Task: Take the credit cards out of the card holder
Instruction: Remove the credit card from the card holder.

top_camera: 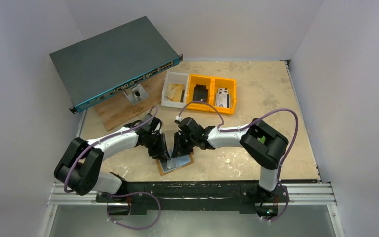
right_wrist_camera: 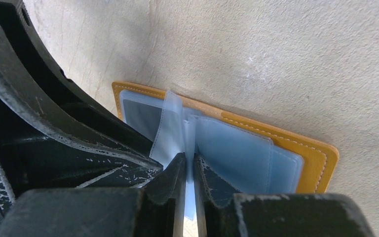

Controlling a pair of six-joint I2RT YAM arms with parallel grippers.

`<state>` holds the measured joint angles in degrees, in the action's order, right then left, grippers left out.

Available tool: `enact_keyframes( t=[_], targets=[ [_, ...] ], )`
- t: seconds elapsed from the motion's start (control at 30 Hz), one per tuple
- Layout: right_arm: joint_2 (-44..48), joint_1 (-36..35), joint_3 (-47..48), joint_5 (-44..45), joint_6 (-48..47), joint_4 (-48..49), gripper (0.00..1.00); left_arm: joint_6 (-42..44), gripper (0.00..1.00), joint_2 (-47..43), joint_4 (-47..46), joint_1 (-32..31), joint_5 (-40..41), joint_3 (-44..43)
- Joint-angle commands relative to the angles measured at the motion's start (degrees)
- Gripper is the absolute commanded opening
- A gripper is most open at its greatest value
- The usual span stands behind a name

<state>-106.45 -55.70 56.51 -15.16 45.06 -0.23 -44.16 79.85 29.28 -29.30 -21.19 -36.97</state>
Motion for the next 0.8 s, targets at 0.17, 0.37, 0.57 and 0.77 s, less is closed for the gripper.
enact_keyframes(
  t=[0.17, 0.37, 0.57, 0.77],
  targets=[
    [0.71, -0.04, -3.28, 3.47, -0.49, -2.32, 0.13, -1.13, 0.02, 0.78, -2.36, -0.65, 0.27, -1.84],
    [6.18, 0.16, -1.34, 5.22, -0.59, -4.63, 0.29, 0.04, 0.00, -1.84, 0.67, -0.67, 0.94, -4.63],
    [12.94, 0.24, 0.50, 8.83, -0.28, -7.68, 0.49, 1.41, 0.00, -3.88, 2.44, -0.67, 0.08, -6.95],
    [17.22, 1.25, -0.08, 15.07, 0.36, -11.18, 0.53, 2.00, 0.00, -2.64, 2.20, -2.22, -1.44, -9.54]
  ],
)
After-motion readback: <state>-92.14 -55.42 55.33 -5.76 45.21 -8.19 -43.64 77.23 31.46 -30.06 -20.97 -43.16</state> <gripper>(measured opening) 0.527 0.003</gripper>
